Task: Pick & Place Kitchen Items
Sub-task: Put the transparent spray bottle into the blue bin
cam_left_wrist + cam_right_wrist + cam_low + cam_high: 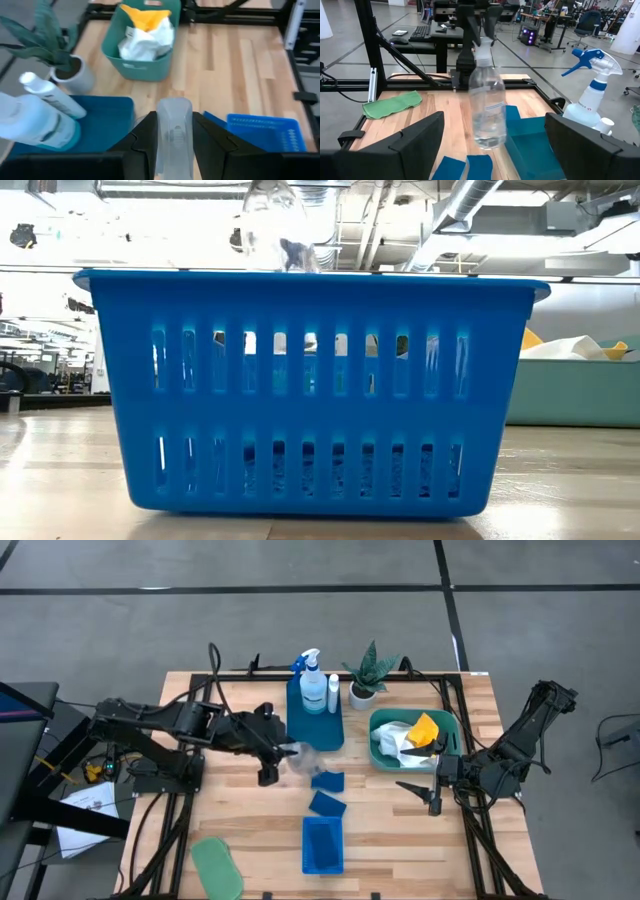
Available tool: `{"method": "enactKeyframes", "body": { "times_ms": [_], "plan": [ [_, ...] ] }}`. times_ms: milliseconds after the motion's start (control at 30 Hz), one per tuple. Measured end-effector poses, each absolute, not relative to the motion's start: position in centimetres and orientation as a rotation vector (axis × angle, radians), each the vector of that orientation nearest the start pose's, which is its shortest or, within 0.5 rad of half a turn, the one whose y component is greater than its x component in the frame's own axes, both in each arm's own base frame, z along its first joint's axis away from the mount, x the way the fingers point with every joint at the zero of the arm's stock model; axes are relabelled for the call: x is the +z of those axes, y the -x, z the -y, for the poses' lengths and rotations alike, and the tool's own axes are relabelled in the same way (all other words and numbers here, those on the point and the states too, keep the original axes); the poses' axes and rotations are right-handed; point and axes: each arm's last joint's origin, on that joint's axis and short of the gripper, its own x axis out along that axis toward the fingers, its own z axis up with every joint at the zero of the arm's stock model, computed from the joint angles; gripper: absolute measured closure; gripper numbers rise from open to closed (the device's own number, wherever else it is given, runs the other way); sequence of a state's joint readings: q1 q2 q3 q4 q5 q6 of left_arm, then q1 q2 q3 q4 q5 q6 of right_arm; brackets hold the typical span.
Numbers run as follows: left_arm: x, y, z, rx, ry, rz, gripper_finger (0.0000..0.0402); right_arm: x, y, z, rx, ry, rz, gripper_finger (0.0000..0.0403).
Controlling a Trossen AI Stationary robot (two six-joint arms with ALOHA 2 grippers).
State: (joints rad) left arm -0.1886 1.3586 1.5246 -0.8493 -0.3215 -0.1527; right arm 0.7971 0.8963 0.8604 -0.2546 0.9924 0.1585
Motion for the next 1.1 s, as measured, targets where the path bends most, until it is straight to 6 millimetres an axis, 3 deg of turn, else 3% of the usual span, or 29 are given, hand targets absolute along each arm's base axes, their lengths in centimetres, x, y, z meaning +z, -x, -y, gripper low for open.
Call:
{"method": "enactKeyframes", "body": {
  "times_ms": [333,667,1100],
  "plan": [
    [41.0,-27.6,1.0,0.286,-0.049,-0.548,0.0309,33.7,-14.5,-11.3,-0.207,0.069,-0.166,0.0067],
    [40.8,-27.7,-2.5,0.419,-0.028,-0.561,0.0309,33.7,-14.5,-11.3,-0.208,0.071,-0.167,0.0067],
    [38.3,-29.8,-5.8,0.526,-0.011,-0.665,0.0309,33.6,-14.5,-11.3,-0.208,0.076,-0.171,0.0067]
  ]
}}
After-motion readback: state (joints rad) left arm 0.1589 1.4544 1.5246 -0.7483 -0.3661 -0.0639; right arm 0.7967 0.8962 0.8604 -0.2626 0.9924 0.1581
